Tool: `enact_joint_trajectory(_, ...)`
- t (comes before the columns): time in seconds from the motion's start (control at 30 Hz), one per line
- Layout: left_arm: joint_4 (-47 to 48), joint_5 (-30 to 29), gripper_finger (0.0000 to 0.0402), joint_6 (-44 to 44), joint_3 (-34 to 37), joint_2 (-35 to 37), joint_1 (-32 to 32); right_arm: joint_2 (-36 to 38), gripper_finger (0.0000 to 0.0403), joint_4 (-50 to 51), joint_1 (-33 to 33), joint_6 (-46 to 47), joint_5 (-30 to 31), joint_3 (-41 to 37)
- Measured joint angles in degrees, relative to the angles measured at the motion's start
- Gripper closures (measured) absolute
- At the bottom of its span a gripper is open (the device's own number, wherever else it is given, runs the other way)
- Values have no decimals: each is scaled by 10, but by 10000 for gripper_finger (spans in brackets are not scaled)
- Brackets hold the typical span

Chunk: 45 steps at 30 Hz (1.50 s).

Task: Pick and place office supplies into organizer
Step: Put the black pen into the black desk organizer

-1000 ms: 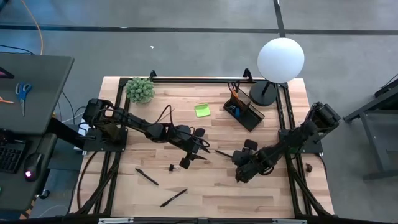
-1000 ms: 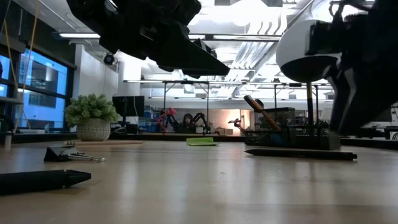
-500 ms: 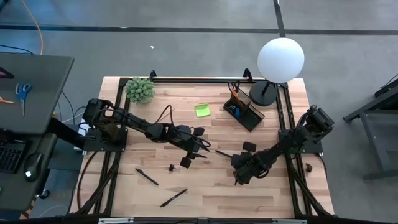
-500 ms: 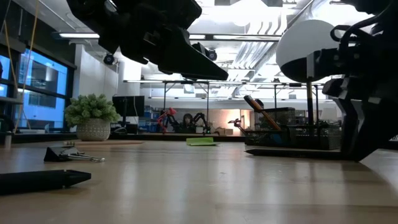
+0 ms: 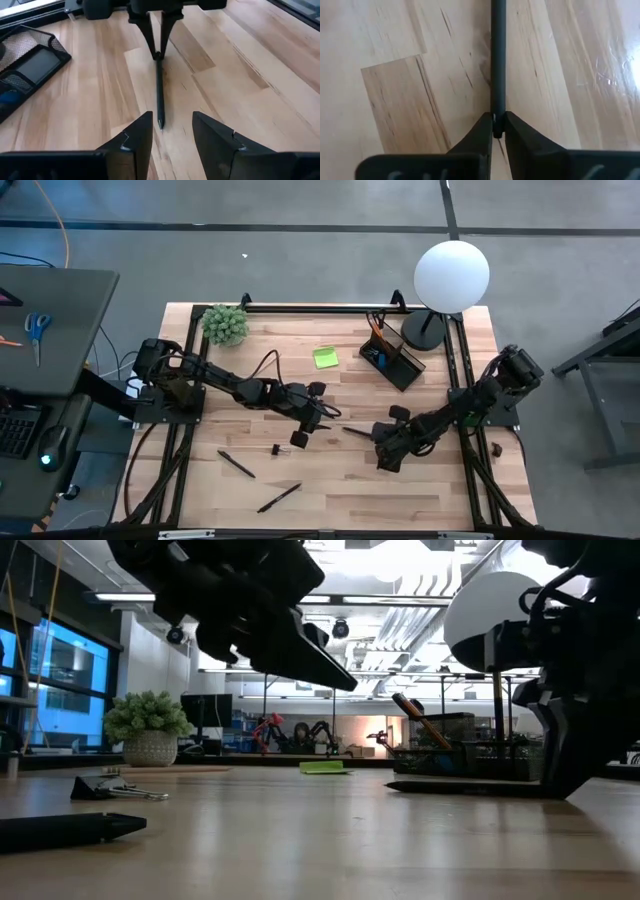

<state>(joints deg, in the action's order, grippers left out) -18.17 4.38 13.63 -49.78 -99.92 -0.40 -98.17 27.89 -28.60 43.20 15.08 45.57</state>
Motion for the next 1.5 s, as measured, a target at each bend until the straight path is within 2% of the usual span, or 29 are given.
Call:
enact_joint_trajectory(0.27,-26,25,275,-4,0,0,0,19,385,55,-2,-17,0,30)
enact_joint_trajectory(0.53,-49,31,275,-4,0,0,0,29,386,196,12,-8,-46,123)
enact_joint_trajectory(0.67,-51,31,275,-4,0,0,0,29,386,235,26,-28,-71,173)
enact_joint_trajectory(0.83,-96,31,275,-3,-1,0,-3,30,386,282,42,-46,-74,231)
enact_joint_trajectory(0.93,-99,22,275,28,-7,-4,-15,30,386,299,55,-43,-83,254)
enact_joint_trajectory(1.1,-64,-40,275,75,-41,-13,-44,30,386,321,70,-23,-84,284)
enact_joint_trajectory(1.37,104,-182,275,101,-137,-49,-71,30,386,320,71,-1,-85,305)
enact_joint_trajectory(1.5,136,-193,275,102,-171,-79,-71,30,386,320,71,7,-90,305)
